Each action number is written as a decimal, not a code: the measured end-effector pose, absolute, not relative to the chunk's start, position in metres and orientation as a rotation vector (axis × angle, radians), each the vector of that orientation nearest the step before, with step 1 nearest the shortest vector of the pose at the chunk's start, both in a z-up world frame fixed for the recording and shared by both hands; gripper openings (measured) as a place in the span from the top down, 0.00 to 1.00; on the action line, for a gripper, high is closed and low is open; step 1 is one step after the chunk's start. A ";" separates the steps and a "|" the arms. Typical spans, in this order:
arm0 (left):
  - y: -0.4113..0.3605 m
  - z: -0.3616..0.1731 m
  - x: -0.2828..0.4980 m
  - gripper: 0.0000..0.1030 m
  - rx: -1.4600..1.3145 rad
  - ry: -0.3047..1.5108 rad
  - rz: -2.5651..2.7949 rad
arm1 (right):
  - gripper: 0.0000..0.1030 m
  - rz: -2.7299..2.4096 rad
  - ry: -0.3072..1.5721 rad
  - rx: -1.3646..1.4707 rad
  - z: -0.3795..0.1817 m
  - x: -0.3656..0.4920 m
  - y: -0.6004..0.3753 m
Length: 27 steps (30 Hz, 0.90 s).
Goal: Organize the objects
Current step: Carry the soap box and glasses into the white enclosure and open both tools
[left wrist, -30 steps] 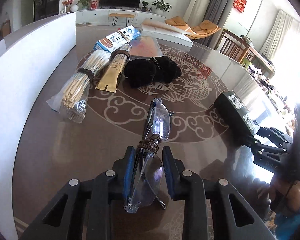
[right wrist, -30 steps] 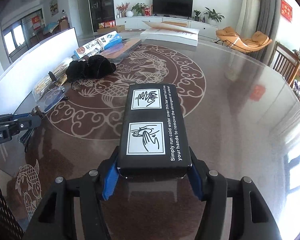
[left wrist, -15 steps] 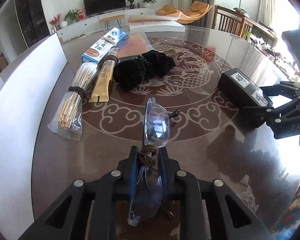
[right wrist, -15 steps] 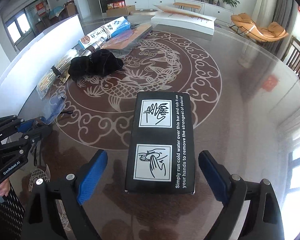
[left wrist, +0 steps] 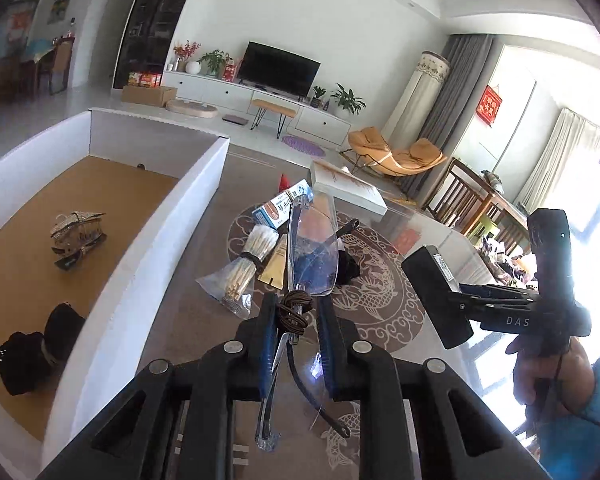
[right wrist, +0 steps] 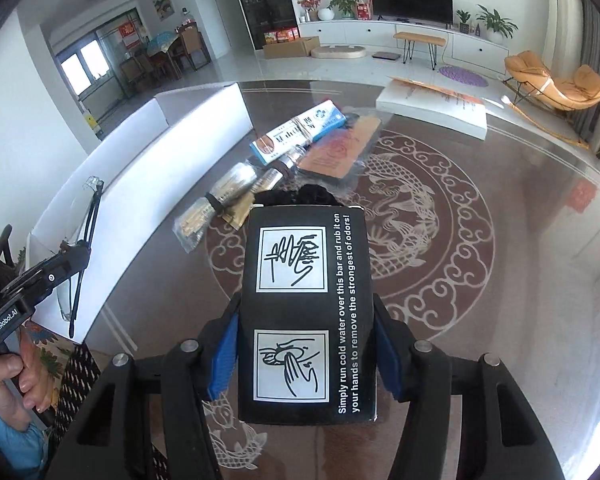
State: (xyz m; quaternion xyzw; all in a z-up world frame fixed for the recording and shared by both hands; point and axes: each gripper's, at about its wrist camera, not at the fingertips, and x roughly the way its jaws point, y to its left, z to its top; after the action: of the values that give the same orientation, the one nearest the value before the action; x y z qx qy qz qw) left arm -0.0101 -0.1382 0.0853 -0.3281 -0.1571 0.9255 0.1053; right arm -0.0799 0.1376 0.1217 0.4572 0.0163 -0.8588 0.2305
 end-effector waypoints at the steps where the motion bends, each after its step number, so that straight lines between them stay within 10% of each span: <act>1: -0.158 0.094 -0.009 0.82 -0.957 -0.482 2.761 | 0.43 -2.342 0.043 1.208 0.135 -0.081 0.116; 12: -0.351 0.072 -0.024 0.79 -1.409 -0.557 3.113 | 0.42 -1.982 0.142 1.046 0.162 -0.080 -0.163; 15: -0.361 0.058 -0.021 0.40 -1.501 -0.554 3.166 | 0.34 -1.923 0.178 1.124 0.137 -0.083 -0.204; 16: -0.361 0.057 -0.016 0.29 -1.474 -0.553 3.203 | 0.29 -1.923 0.169 1.136 0.133 -0.084 -0.207; 27: -0.194 0.104 0.011 0.27 -0.999 -0.368 3.012 | 0.00 -2.312 0.190 0.940 0.110 -0.078 -0.030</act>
State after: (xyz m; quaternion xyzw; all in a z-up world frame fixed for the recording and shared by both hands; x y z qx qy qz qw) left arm 0.0110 -0.1940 0.1040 -0.3127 -0.1150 0.9425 -0.0263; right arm -0.0784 -0.0304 0.1098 0.3567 0.0719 -0.8770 0.3138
